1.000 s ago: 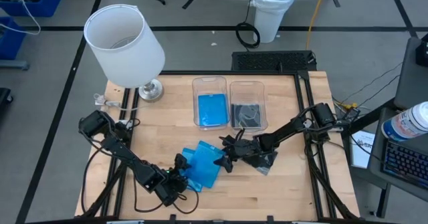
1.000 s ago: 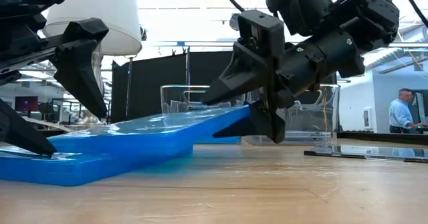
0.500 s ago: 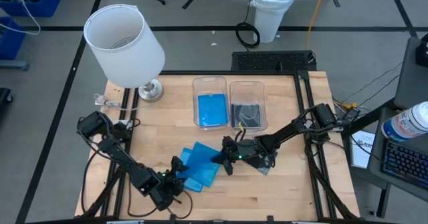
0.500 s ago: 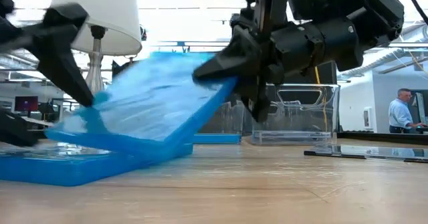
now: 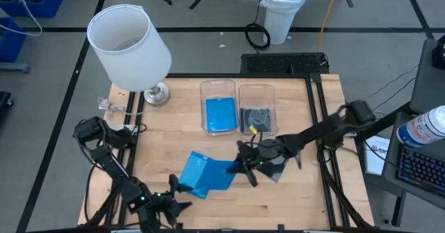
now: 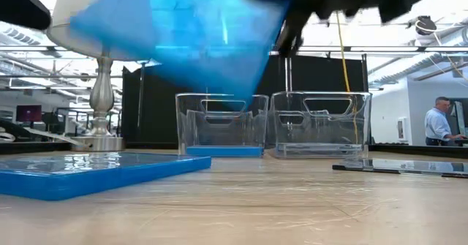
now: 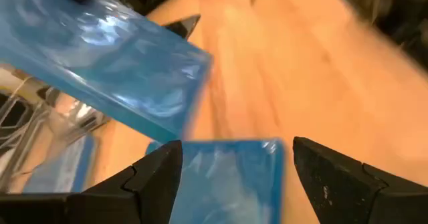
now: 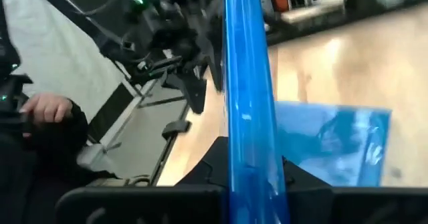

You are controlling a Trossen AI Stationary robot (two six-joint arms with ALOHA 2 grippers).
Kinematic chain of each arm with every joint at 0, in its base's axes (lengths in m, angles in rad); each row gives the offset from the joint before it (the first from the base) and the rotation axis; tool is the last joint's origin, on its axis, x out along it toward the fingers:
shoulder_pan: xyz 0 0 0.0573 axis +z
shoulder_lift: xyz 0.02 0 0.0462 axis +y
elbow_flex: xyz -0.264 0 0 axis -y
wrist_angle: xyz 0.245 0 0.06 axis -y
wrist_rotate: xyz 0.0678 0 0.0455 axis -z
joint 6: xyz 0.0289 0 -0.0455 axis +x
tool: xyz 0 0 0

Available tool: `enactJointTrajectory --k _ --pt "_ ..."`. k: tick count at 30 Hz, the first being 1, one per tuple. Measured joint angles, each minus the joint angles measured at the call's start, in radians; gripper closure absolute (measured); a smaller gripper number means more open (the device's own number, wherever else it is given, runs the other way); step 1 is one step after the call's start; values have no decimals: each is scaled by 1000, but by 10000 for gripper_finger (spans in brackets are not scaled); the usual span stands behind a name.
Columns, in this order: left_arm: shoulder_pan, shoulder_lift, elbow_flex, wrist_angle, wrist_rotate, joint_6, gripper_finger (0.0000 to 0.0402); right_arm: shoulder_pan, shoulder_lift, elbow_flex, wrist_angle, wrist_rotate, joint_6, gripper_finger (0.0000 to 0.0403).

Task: Pick & place jewel cases by type
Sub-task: Stack the top blue CD case on top of the blue CD case in the left transparent bin

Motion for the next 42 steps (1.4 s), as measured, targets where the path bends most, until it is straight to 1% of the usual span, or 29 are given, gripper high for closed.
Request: enactJointTrajectory --k 2,3,5,7,9,11,13,15,17,19,21,23,26,28,35,41,42 --pt "-12 0 0 27 -2 -16 117 -6 -96 3 -62 5 -54 392" --pt "-14 0 0 36 -2 -25 117 -15 -149 19 -124 17 -88 392" --pt "-14 0 0 49 -3 -46 117 -39 -241 85 -295 87 -154 391" --pt "-9 -1 0 57 -3 -52 117 -77 -289 190 -501 158 -235 391" --pt "0 -2 0 59 -3 -54 117 -131 -287 314 -703 193 -295 391" --pt "11 -2 1 58 -3 -66 117 -199 -251 437 -868 175 -344 391" --pt "26 -2 1 59 -3 -70 117 -285 -201 543 -982 142 -393 391" --pt "40 -2 2 59 2 -80 117 -378 -145 624 -1053 64 -456 391" --pt "55 -2 2 58 21 -99 117 -468 -94 663 -1084 -35 -494 391" --pt "67 -2 2 51 48 -123 117 -555 -53 668 -1073 -127 -499 391" --pt "72 -2 2 44 66 -142 117 -635 -17 670 -1062 -208 -498 391" --pt "74 -2 2 25 89 -164 117 -704 24 671 -1069 -266 -487 391" --pt "74 -2 2 -6 100 -176 117 -770 102 671 -1067 -407 -457 391" --pt "74 -2 2 -28 100 -177 117 -784 143 670 -1057 -475 -457 391" --pt "74 -2 2 -54 100 -180 117 -804 232 671 -1021 -547 -431 391" --pt "76 -3 2 -54 99 -154 117 -807 264 671 -1032 -559 -399 391" --pt "78 -3 2 -54 100 -154 117 -807 270 671 -1036 -573 -383 391"
